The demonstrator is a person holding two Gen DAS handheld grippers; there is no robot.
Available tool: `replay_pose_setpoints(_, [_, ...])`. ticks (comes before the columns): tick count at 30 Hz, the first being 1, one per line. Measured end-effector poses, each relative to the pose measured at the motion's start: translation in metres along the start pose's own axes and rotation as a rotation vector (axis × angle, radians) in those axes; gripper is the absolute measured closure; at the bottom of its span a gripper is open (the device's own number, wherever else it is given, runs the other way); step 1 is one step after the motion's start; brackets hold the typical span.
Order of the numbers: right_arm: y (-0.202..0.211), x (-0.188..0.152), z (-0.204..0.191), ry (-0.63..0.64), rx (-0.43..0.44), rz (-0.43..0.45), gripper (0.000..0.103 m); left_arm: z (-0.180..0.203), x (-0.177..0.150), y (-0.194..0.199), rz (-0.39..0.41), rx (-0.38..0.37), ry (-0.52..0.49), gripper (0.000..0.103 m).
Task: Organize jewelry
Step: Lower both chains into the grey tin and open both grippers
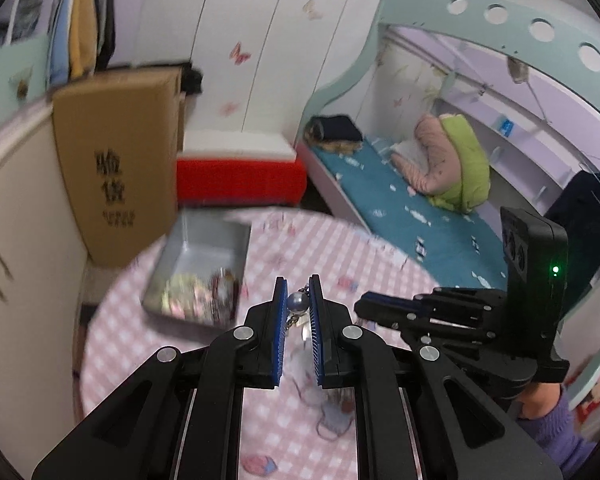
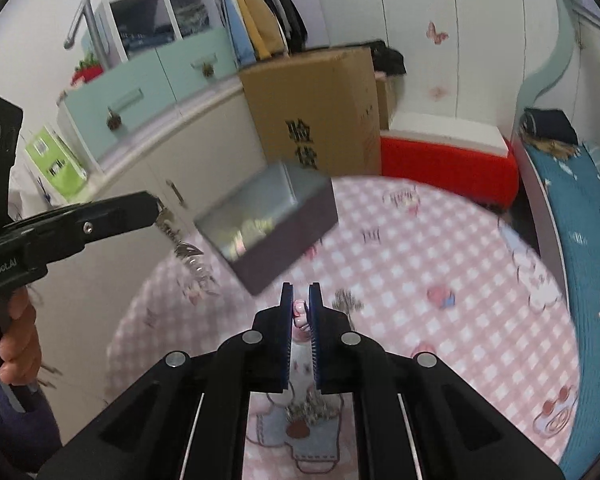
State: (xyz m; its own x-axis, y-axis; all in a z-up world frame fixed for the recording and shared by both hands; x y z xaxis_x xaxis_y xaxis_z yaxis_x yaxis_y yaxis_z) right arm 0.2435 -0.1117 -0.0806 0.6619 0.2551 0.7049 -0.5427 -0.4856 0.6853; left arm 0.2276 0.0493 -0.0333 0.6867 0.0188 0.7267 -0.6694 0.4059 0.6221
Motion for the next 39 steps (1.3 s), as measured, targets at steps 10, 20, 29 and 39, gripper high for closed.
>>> replay_pose_setpoints(10, [-0.03, 0.072, -0.016, -0.017, 0.016, 0.036, 0.095, -0.039, 0.056, -0.021, -0.003, 0.155, -0.004, 0.091])
replay_pose_setpoints(20, [-0.103, 0.089, -0.03, -0.021, 0.02, -0.07, 0.095, -0.085, 0.02, -0.088, -0.144, 0.267, 0.011, 0.091])
replay_pose_setpoints(29, [-0.138, 0.077, -0.028, -0.042, 0.021, -0.149, 0.095, -0.098, 0.007, -0.101, -0.17, 0.291, 0.021, 0.091])
replay_pose_setpoints(39, [-0.146, 0.073, -0.028, -0.051, 0.033, -0.17, 0.094, -0.1, 0.006, -0.103, -0.176, 0.293, 0.049, 0.089])
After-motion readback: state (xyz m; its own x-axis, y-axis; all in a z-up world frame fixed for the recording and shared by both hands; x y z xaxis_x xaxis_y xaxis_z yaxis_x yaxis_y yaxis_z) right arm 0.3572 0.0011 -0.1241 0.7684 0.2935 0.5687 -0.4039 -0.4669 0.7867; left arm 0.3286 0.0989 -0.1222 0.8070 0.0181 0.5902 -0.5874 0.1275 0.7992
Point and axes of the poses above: each gripper's, at about its wrist camera, not at the fingertips, and y roughly against the way its jaws point, z to its right, x to its top, the point moved 2 cm from there along -y, roughly the way its jaws point, and after that the axes turned 4 degrees about y, right-handed, at the moved point
